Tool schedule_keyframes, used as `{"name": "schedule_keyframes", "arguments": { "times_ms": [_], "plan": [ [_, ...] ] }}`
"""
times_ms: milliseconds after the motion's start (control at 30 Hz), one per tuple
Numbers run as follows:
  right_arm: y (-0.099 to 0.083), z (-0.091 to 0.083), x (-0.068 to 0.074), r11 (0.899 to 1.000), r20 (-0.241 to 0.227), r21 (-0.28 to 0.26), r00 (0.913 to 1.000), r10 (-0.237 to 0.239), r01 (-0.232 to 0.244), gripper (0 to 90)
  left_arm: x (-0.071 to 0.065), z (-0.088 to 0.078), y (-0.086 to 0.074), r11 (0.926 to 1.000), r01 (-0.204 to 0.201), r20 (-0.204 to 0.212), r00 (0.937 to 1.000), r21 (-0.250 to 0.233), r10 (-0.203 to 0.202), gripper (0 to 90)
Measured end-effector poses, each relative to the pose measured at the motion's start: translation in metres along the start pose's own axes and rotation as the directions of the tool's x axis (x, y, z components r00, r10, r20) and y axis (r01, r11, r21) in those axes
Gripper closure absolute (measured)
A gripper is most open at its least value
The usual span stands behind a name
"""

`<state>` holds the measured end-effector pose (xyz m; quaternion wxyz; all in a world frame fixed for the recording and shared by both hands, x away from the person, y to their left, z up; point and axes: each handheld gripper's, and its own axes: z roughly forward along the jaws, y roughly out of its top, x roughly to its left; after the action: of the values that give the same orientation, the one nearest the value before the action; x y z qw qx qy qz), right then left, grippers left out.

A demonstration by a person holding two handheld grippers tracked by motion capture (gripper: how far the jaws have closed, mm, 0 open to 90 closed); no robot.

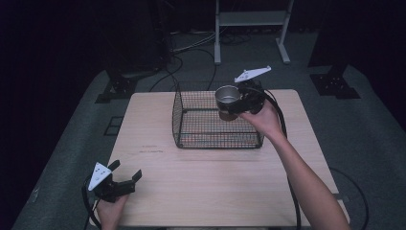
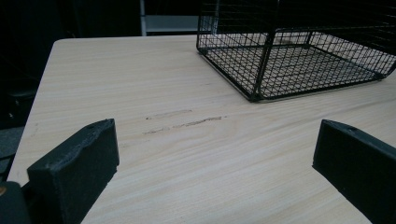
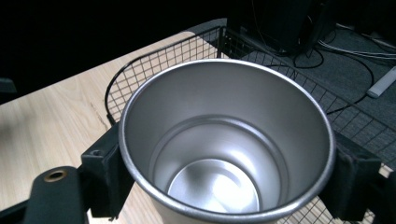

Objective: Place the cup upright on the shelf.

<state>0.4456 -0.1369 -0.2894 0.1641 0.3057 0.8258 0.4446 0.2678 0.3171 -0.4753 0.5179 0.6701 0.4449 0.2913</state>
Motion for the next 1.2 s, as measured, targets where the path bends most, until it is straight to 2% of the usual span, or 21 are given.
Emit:
{"name": "schedule_keyframes", "arguments": {
  "times_ms": [167,300,600,633,1100,1200],
  "plan": [
    [0.012,0.004,-0.006,1.0,-0.015,-0.006,0.9997,0.02,-0.02,17.3,0.0,0.0,0.001,1.0,-0.001,0.003,1.0,-0.005,0.001,0.0],
    [0.016,0.009,-0.01,0.999,-0.005,-0.016,0.9991,0.041,-0.042,17.3,0.0,0.0,0.0,1.0,0.0,0.002,1.0,-0.008,0.0,0.0],
    [0.015,0.031,-0.022,0.997,0.015,0.021,0.9966,0.08,-0.081,17.2,0.0,0.0,0.001,1.0,-0.005,0.002,1.0,-0.007,0.005,0.0],
    [0.015,0.035,-0.023,0.997,0.017,0.028,0.9972,0.072,-0.073,17.2,0.0,0.0,0.001,1.0,-0.005,0.002,1.0,-0.005,0.005,0.0],
    [0.006,0.068,-0.028,0.992,-0.002,0.056,0.9939,0.11,-0.11,17.0,0.001,-0.001,0.001,1.0,0.0,0.002,1.0,-0.008,0.0,0.0],
    [0.003,0.075,-0.03,0.991,0.01,0.069,0.9934,0.114,-0.115,16.0,0.001,-0.001,0.001,1.0,-0.002,0.003,1.0,-0.006,0.002,0.0]
  ]
}}
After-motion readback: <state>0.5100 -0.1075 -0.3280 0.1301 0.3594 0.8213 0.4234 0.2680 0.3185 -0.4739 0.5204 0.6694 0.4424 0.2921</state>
